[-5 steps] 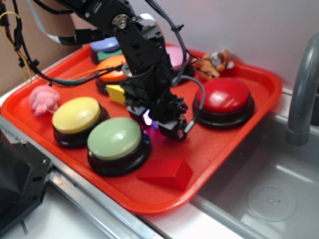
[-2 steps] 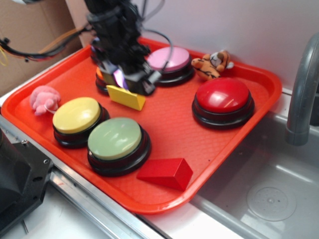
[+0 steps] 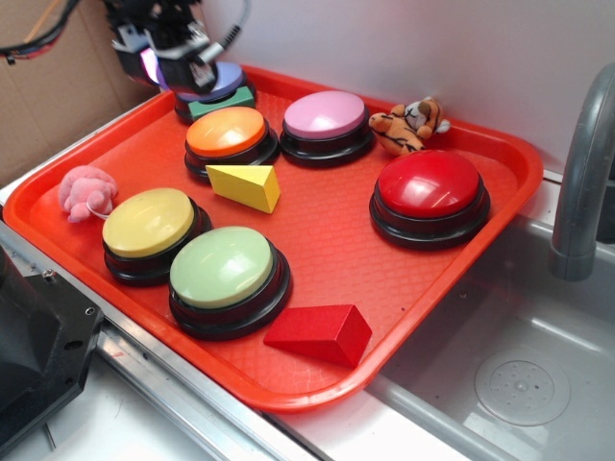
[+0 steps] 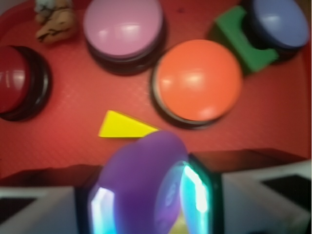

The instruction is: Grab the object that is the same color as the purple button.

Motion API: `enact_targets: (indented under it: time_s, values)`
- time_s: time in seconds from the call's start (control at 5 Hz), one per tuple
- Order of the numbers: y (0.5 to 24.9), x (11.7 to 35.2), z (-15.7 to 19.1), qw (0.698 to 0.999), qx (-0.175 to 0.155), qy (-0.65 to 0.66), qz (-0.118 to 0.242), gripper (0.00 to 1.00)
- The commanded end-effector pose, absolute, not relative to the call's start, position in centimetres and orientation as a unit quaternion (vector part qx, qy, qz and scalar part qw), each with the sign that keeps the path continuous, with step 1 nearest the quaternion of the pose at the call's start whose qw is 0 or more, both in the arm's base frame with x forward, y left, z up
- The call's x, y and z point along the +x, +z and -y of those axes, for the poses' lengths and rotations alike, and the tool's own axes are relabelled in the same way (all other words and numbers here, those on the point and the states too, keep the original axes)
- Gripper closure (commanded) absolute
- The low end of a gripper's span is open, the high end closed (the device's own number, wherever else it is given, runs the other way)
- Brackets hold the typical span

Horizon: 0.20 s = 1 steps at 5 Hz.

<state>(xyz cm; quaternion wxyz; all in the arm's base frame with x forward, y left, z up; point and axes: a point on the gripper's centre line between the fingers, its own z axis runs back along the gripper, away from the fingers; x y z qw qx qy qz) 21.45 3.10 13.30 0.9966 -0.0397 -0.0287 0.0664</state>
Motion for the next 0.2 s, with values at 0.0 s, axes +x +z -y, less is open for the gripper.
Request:
enact_targets:
  time_s: [0.0]
  values:
    - [15.33, 21.66, -4.87, 0.993, -0.032, 0.089, 0.066, 1.0]
